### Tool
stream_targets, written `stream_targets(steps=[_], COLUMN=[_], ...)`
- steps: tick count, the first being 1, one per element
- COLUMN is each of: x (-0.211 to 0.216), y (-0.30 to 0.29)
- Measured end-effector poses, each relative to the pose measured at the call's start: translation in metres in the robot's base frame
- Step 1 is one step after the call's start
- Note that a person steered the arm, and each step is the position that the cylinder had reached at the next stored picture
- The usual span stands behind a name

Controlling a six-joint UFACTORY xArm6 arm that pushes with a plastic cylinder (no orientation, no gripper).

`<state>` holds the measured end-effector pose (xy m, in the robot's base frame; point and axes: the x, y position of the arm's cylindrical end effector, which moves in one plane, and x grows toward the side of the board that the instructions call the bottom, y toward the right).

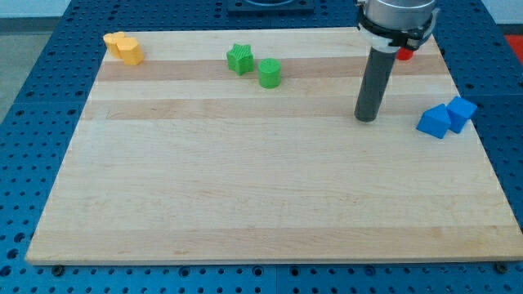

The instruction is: Move the arm towards the center of the board

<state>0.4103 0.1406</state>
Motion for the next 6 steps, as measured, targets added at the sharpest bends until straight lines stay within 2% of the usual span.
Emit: stream_targets(steps=[6], x=[0.0117], y=[-0.0092])
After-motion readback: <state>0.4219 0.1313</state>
